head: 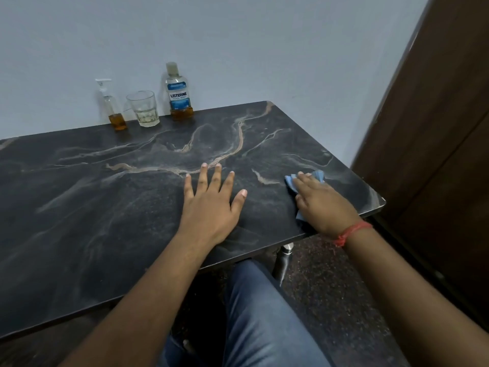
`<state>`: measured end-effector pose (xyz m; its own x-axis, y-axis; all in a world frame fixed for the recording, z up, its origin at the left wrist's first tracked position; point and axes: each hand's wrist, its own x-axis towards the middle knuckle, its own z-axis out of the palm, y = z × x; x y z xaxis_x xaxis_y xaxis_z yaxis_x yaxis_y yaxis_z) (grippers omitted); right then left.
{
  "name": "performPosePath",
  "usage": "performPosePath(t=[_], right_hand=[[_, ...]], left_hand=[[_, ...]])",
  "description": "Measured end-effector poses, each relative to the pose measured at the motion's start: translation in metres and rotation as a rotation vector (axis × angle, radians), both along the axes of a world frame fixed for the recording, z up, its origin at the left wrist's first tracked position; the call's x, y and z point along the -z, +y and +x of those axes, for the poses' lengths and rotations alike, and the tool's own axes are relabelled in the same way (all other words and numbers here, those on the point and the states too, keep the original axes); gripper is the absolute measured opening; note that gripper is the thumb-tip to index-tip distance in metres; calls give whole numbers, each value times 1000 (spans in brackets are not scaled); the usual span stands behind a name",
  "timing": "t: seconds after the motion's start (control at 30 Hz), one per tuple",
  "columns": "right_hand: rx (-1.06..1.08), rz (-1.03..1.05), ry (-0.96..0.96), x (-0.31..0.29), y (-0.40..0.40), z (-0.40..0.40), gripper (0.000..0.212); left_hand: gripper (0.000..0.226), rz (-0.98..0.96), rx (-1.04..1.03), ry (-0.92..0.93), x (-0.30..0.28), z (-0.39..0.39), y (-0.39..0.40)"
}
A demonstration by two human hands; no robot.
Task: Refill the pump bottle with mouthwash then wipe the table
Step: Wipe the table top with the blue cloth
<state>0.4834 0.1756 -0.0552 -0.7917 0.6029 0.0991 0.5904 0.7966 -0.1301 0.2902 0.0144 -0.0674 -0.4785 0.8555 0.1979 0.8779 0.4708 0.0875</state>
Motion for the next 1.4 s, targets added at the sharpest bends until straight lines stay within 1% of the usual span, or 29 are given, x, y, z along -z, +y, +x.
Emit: performPosePath(t=[0.07,0.13,0.2,0.27,0.33,0.4,0.43,0.47,0.53,0.57,0.6,0.67,0.7,0.73,0.8,0.83,0.87,0.93,1.0,1.1,1.2,1.4], right_hand=[[-81,23,-3,10,-5,3,54],[-153,-34,-17,8,2,8,54],[-51,-56,3,1,18,14,53],[57,-4,-5,1,23,17,53],[-33,24,-16,10,18,16,54],[-136,-46,-24,9,23,19,53],[-104,-77,-25,6,32,20,52],[-26,-88,-13,1,40,21,52],[125,-15,-18,-1,45,20,51],[110,39,-13,2,39,16,51],[37,51,-10,6,32,11,52],[-122,-34,-7,12,28,7,51],[-112,-95,-6,10,35,7,50],[-38,-129,8,7,44,9,49],[165,-72,14,1,58,13,47],[210,-13,2,0,57,11,47],[180,17,11,0,49,5,47],[-37,-9,55,4,24,-12,48],[-214,-68,41,5,-1,-29,50],[-252,-117,30,3,-16,-44,51],[-287,-64,11,3,-34,-64,51],[-481,-4,38,-1,-85,-149,49]], left_hand=[[75,-18,6,-12,2,4,4],[75,-39,15,-20,4,8,6],[75,-44,19,-17,5,10,7],[75,-43,13,-26,7,10,6],[75,-32,6,-38,8,10,5],[76,-21,9,-48,8,10,5],[75,-16,9,-49,8,10,6],[75,-15,7,-51,9,10,6],[73,-21,0,-56,9,10,6],[73,-20,-3,-57,10,10,6],[74,-18,-5,-59,10,10,5],[75,-13,-4,-63,11,9,6],[75,-11,-1,-64,11,9,6],[75,-9,1,-64,11,9,6],[75,-9,-2,-63,11,10,6],[75,-9,-5,-61,11,10,5],[75,-9,-8,-61,10,10,5],[75,-9,-4,-67,9,10,5],[74,-8,1,-64,8,9,4],[75,-17,-10,-45,8,0,-5],[77,-24,-64,-54,7,-22,-25],[77,-47,-250,-57,-5,-95,-79]])
